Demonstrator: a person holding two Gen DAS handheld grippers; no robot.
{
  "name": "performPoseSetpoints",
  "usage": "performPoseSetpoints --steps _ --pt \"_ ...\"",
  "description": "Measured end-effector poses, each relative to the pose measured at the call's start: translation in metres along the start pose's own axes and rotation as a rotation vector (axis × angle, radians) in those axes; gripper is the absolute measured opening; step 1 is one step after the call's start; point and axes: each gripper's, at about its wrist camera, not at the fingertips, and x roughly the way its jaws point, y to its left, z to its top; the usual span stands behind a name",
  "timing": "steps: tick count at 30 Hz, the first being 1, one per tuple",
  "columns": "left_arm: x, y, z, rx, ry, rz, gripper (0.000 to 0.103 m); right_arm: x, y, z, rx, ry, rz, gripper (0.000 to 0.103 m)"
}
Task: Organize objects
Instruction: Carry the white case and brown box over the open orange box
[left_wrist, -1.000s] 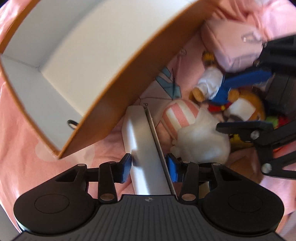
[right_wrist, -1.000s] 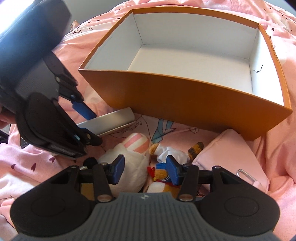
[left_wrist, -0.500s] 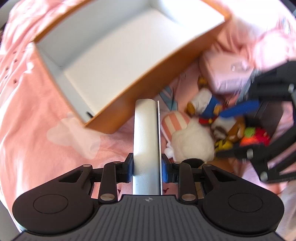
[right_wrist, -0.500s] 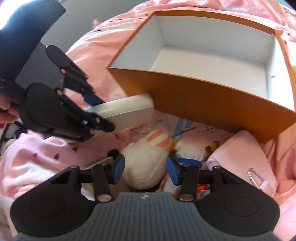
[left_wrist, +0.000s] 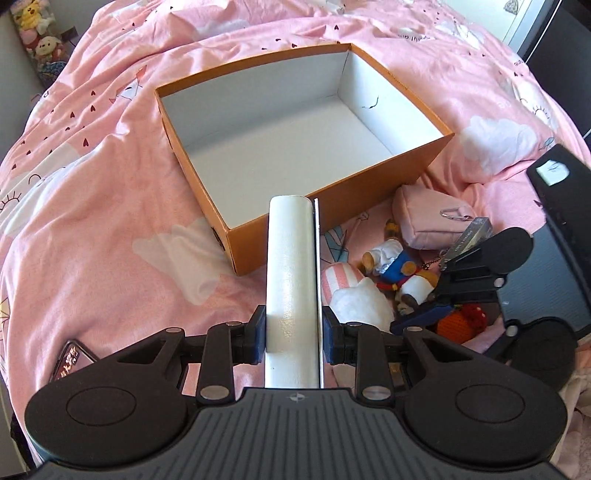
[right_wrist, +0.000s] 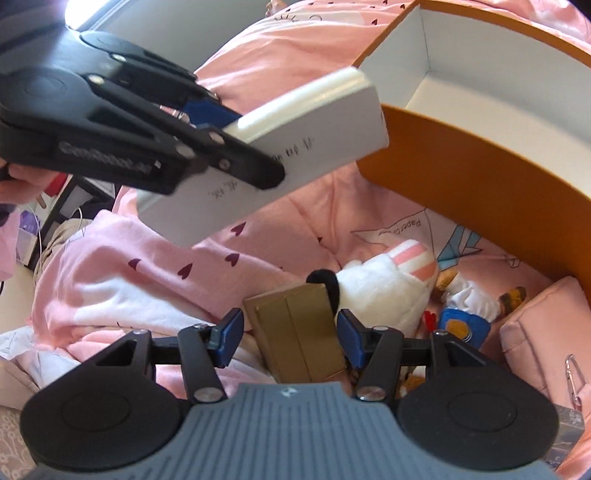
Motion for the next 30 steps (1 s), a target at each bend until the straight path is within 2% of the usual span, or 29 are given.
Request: performPoseSetpoints --steps 3,9,16,21,24,26,30 --pt "-0.004 -0.001 -0.005 -0.009 -0.014 -0.025 0.033 0.006 0.002 -0.001 -0.010 0.009 -0.026 0.056" --pt "-0.016 -0.002 -0.012 -0.016 -0.043 -0.040 0.033 0.013 -0.002 -0.005 -0.008 0.013 -0.012 0.056" --pt "-0.035 0.002 0.000 -0.058 -0.126 -0.099 0.033 -0.031 0.009 -0.005 -0.075 -0.058 -0.045 0.054" --pt "-0.043 0.011 0.028 -0.131 -0.228 -0.125 0.033 -0.084 -0.005 0.008 -0.038 -0.183 -0.121 0.053" --pt "-0.041 0.017 0.051 -0.186 -0.284 -0.156 0.033 -0.112 -0.023 0.021 0.011 -0.278 -0.201 0.052" --pt "-0.033 0.022 0.068 -0.233 -0.308 -0.168 0.033 -0.128 -0.040 0.031 0.065 -0.344 -0.245 0.052" --pt "0.003 0.040 0.099 -0.364 -0.326 -0.202 0.033 -0.140 -0.082 0.051 0.197 -0.443 -0.277 0.052"
